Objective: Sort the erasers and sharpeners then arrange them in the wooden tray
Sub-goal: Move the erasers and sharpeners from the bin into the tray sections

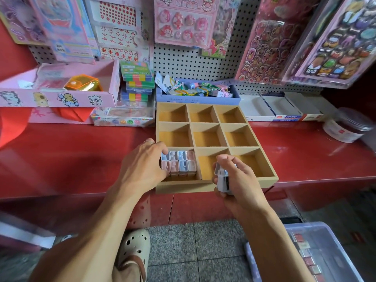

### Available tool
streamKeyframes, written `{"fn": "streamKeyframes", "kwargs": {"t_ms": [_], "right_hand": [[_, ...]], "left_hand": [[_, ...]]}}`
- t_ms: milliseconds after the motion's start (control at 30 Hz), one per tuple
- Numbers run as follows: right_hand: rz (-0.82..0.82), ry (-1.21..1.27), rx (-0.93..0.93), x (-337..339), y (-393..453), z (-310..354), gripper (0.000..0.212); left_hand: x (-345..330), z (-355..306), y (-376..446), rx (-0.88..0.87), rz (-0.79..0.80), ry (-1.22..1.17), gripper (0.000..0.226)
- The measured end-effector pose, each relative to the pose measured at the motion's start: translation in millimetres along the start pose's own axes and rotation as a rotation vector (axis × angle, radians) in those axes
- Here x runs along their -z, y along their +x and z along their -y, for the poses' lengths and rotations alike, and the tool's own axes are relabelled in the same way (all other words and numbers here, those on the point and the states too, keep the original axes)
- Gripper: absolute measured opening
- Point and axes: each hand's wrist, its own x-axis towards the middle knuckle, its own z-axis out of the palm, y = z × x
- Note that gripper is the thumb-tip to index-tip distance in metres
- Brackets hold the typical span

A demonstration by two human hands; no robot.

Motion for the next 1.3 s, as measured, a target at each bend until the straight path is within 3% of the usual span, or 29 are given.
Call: {"fn": "streamKeyframes", "kwargs": {"t_ms": [133,200,300,600,800,900,967,1033,1100,1300], "right_hand": [[-0.018,0.104,-0.01,-8.4,5.5,4.2,0.008],[-0.037,0.133,-0.028,-16.2,9.5,5.7,0.009],[-0.047,0.166,-0.037,-27.5,14.6,5.1,0.008],[-0.073,0.139,-0.063,-30.4,21.3,2.5,0.012],[-0.161,0.169,-0.057,-35.5,29.3,-2.2,0.011],[-0.145,0.168,-0.047,-25.5,27.3,7.1,0.011],[-0.023,0.094,-0.002,-16.3,20.4,9.5,0.014],[0.132,-0.085,0.03,-12.6,12.5,6.1,0.019],[0.203,-0.224,0.061,-13.8,9.9,0.5,0.021],[0.162,-0.386,0.183,-10.4,14.8,5.7,0.035]], "left_hand": [[6.6,-16.4,-4.0,-0.126,-0.024,-0.373,0.031],[9.1,-32.7,-8.7,-0.211,0.063,-0.593,0.034],[5.0,-47.4,-11.8,-0.27,0.128,-0.725,0.041],[3.3,-50.5,-7.1,-0.227,0.12,-0.817,0.023],[1.8,-54.3,-7.1,-0.192,0.121,-0.889,0.024],[6.2,-47.9,-1.1,-0.064,-0.044,-0.945,0.021],[4.9,-42.5,4.2,0.003,-0.218,-0.898,0.025],[2.8,-40.7,7.1,0.036,-0.279,-0.871,0.027],[0.8,-41.6,6.8,0.025,-0.218,-0.868,0.025],[-1.1,-40.0,4.1,-0.076,0.001,-0.881,0.023]]}}
